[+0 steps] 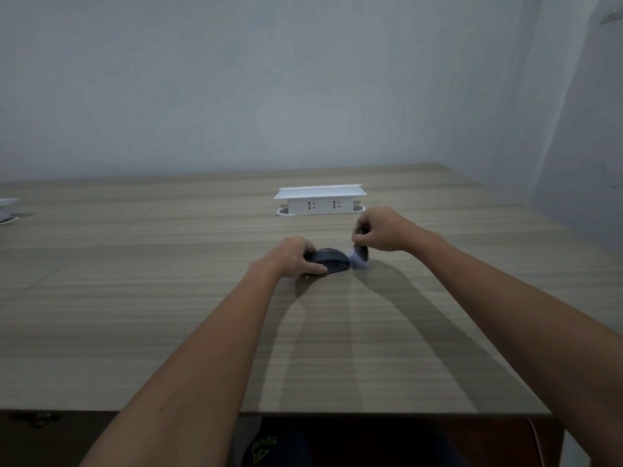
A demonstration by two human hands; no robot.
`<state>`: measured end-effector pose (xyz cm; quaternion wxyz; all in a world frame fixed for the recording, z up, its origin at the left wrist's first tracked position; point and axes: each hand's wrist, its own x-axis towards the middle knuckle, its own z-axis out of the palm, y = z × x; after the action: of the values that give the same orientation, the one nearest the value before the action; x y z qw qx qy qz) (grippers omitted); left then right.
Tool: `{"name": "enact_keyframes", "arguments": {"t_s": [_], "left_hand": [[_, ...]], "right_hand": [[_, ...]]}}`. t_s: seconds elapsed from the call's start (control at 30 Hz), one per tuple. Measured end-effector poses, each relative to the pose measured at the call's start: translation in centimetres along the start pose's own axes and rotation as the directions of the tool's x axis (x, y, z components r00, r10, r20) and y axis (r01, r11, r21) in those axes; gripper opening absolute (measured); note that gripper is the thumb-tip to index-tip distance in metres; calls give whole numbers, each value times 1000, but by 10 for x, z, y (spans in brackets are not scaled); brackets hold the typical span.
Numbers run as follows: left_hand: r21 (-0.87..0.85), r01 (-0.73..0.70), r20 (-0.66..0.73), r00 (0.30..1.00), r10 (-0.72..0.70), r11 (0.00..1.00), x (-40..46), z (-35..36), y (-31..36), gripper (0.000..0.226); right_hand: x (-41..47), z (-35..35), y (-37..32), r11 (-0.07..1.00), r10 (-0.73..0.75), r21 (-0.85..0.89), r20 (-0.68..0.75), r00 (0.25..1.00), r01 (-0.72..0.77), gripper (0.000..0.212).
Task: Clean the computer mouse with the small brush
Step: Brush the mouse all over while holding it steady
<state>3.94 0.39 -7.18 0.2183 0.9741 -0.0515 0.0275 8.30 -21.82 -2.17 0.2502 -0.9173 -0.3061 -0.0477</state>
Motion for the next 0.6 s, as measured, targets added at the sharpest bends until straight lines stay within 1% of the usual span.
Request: {"name": "enact_keyframes", "arguments": {"t_s": [0.03,0.13,0.17,0.23,0.27,0.3,0.33,0.4,0.43,0.5,0.53,0.57,0.6], "left_hand": [[1,1,1,1000,-1,1000,0,0,0,35],[-5,10,7,1000,-10,1000,0,0,-1,35],[-7,12,6,1000,-11,1000,0,0,-1,36],[-7,5,-2,1000,-5,1000,0,1,-1,37],[-7,1,-3,1000,-1,1000,-1,1,-1,37],[-6,-3,-2,1000,3,1000,-1,1,0,37],[-4,-4,-1,1000,4,1000,-1,1,0,36],[-4,-2,-2,1000,2,1000,-1,1,-1,36],[-5,-1,-6,1000,1,1000,-2,1,-1,35],[-3,-10,-12,1000,10,1000,-2,1,0,34],[-1,-15,-13,1000,15,1000,-3,2,0,33],[3,-16,-12,1000,16,1000,-3,2,1,33],[5,-15,-10,1000,15,1000,-3,2,1,33]], "right_hand": [[0,-1,0,1000,1,-16,-21,1000,-2,13],[1,-3,-3,990,-14,142,11,1000,12,16],[0,-4,-5,989,-22,147,24,999,19,16],[2,-1,-2,999,-20,37,44,999,19,14],[0,-1,-4,1000,-14,-26,37,999,15,14],[0,-2,-3,999,-6,-48,8,1000,6,14],[1,-3,-2,1000,10,-14,-4,1000,-10,14],[1,-4,-1,992,20,122,13,1000,-21,16],[-1,-4,-2,989,9,148,26,1000,-12,17],[-1,-1,2,998,1,67,41,999,-4,16],[-2,-1,2,1000,4,4,33,999,-4,15],[-4,-2,2,1000,6,-25,1,1000,-6,15],[-3,-2,1,1000,16,6,-12,1000,-16,15]]}}
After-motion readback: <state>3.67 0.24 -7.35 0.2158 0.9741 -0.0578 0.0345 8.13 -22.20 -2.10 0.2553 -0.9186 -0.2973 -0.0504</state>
